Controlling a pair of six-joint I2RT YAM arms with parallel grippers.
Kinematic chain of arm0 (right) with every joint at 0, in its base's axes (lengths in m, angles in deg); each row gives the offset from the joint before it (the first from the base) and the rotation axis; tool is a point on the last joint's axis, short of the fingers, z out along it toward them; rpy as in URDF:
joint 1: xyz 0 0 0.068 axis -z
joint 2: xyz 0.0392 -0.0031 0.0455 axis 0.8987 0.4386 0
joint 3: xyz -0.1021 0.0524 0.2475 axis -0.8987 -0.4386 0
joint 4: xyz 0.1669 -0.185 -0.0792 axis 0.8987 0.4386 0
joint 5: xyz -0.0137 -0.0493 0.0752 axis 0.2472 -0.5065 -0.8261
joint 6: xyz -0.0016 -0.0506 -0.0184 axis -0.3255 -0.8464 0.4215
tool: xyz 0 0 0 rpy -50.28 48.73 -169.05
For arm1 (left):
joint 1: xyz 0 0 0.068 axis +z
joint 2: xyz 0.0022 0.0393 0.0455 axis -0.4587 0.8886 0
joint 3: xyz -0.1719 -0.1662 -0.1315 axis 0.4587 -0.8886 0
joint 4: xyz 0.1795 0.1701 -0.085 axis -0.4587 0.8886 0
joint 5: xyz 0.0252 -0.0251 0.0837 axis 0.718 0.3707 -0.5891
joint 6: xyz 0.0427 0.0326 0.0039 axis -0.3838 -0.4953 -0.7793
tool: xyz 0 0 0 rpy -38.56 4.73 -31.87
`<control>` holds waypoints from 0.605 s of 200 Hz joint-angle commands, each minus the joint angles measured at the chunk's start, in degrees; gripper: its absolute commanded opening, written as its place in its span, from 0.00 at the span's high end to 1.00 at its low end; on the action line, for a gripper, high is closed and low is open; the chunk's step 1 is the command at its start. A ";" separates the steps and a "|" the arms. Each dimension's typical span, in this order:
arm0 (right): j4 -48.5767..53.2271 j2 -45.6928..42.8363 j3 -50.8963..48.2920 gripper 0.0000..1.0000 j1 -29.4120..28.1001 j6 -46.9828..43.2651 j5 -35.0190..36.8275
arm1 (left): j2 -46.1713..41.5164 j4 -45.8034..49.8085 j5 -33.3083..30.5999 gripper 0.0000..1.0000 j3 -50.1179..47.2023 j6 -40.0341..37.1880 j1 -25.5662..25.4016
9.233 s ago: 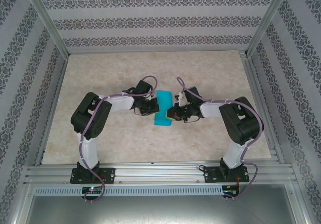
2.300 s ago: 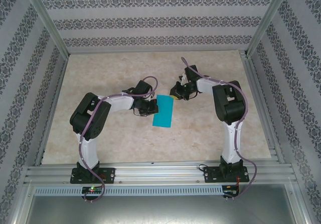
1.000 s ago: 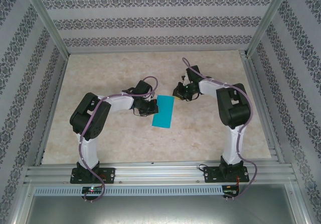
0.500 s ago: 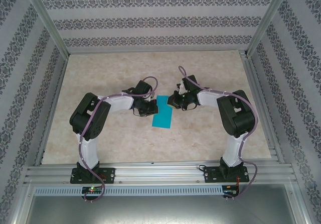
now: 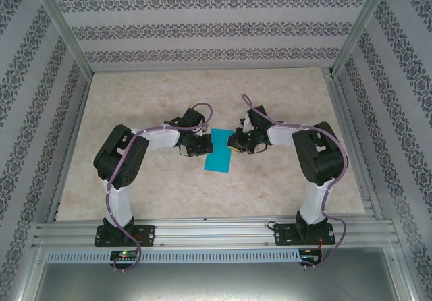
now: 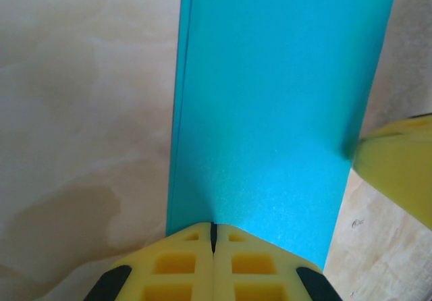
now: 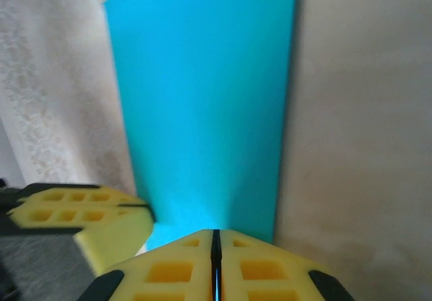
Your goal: Fold a paper plane with a square sheet of paper (pick it up from the middle)
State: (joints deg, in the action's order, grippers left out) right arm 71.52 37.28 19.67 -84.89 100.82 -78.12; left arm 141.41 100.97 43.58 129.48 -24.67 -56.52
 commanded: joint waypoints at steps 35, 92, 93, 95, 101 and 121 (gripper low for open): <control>-3.43 -6.70 -7.10 0.90 -4.01 2.52 -1.97 | 0.56 6.70 -1.67 1.00 -1.79 -0.81 -0.63; -4.88 -4.75 -13.45 0.90 -7.89 2.90 0.95 | 0.57 6.87 -1.82 1.00 -1.74 -0.78 -0.62; -4.93 -4.63 -13.59 0.90 -7.91 2.87 1.03 | 0.59 6.87 -1.86 1.00 -1.73 -0.78 -0.60; -4.96 -4.51 -13.87 0.90 -7.98 2.84 1.14 | 0.60 6.87 -1.83 1.00 -1.73 -0.80 -0.63; -5.14 -4.27 -14.51 0.90 -8.11 2.70 1.32 | 0.48 6.80 -1.84 1.00 -1.72 -0.73 -0.66; -5.15 -5.72 -16.00 0.90 -8.27 2.32 1.81 | 0.31 6.74 -1.82 1.00 -1.76 -0.57 -0.60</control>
State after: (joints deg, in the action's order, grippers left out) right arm 65.73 31.44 6.38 -92.63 103.44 -78.95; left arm 141.39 101.02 43.58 129.46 -24.64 -56.52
